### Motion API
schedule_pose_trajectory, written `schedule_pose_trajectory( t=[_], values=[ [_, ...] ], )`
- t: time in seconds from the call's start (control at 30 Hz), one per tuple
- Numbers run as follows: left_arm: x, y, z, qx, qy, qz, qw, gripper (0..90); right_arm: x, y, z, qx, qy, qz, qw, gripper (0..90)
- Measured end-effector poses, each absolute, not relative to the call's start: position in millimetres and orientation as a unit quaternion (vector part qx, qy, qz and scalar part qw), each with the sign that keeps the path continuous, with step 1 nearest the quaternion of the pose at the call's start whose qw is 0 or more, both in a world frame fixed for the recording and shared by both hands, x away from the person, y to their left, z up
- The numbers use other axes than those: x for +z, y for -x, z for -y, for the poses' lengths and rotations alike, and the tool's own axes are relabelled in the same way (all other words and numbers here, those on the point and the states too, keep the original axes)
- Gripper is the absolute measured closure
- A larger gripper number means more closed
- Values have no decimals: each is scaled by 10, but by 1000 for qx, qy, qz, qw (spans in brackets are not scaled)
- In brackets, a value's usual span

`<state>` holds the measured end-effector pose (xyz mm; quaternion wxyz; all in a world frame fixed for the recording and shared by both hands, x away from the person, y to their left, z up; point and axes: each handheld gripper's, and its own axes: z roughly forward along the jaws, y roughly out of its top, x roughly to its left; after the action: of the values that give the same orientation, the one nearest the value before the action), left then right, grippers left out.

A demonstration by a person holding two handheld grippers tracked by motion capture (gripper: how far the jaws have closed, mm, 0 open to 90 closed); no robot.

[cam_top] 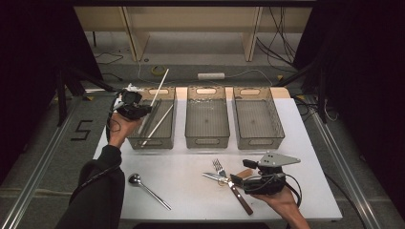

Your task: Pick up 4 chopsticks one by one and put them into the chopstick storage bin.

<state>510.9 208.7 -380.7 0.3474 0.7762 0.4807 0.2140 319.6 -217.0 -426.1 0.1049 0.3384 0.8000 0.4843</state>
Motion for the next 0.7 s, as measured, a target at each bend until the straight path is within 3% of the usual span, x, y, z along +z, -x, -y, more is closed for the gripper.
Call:
schedule_pose_trajectory(
  t=[0.7],
  values=[
    [-4039, -5098, -2098, 210, -771, -497, 338, 841, -4271, -3196, 2156, 482, -338, -802, 103, 280]
  ],
)
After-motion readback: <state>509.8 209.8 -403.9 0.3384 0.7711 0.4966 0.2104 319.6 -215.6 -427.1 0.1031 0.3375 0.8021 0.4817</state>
